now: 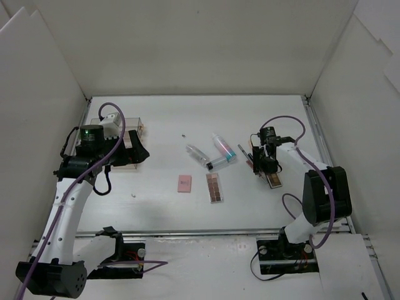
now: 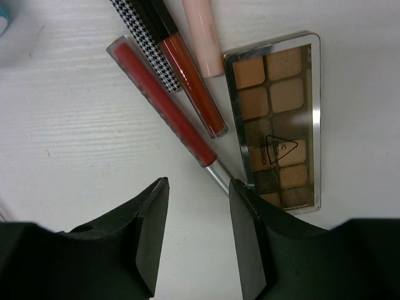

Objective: Organize the makeup

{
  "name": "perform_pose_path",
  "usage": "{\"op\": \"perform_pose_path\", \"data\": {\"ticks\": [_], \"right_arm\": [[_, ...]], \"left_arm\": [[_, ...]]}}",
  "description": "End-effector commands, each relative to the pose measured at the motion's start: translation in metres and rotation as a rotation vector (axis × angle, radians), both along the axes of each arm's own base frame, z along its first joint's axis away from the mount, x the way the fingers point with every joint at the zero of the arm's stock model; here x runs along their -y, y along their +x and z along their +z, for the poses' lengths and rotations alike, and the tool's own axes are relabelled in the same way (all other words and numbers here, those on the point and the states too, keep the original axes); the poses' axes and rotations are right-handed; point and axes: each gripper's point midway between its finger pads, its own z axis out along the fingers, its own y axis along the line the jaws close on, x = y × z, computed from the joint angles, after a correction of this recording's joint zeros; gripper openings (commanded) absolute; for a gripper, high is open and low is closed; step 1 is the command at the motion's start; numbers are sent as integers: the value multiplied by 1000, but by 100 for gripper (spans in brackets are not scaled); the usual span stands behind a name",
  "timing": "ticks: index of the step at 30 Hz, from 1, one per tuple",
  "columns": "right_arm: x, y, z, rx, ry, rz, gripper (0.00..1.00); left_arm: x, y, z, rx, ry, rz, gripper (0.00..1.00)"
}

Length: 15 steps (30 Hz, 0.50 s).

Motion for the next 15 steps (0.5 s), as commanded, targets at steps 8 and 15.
{"op": "perform_pose_path", "data": {"ticks": [8, 15], "right_arm": [[0, 17, -9, -14, -34, 53, 37], [-8, 14, -17, -43, 0, 80, 30]], "left_arm": [[7, -2, 14, 63, -13, -40, 100], [7, -5, 10, 52, -18, -36, 99]]}}
